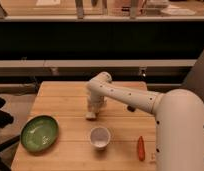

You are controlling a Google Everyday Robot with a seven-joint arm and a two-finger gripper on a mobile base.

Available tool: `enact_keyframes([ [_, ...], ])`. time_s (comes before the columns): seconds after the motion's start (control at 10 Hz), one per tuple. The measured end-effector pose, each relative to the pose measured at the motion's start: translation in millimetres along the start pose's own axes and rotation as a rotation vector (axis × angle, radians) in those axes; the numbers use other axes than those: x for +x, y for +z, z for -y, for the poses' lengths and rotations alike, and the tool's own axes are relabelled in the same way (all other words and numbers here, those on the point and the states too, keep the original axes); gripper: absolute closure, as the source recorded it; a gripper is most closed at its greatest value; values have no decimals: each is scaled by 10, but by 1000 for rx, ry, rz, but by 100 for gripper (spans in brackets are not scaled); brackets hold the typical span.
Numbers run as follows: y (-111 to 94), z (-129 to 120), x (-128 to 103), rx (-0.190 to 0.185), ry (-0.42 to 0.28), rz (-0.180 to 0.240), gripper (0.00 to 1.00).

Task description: Wipe the white sponge on the table

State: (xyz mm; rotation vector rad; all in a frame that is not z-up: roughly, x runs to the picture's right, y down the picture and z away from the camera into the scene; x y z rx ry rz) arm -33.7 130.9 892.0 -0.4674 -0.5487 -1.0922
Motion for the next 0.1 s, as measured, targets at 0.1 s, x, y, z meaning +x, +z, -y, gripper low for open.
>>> enact_keyframes([
  [0.1, -5, 26, -5, 2, -6, 2, 100],
])
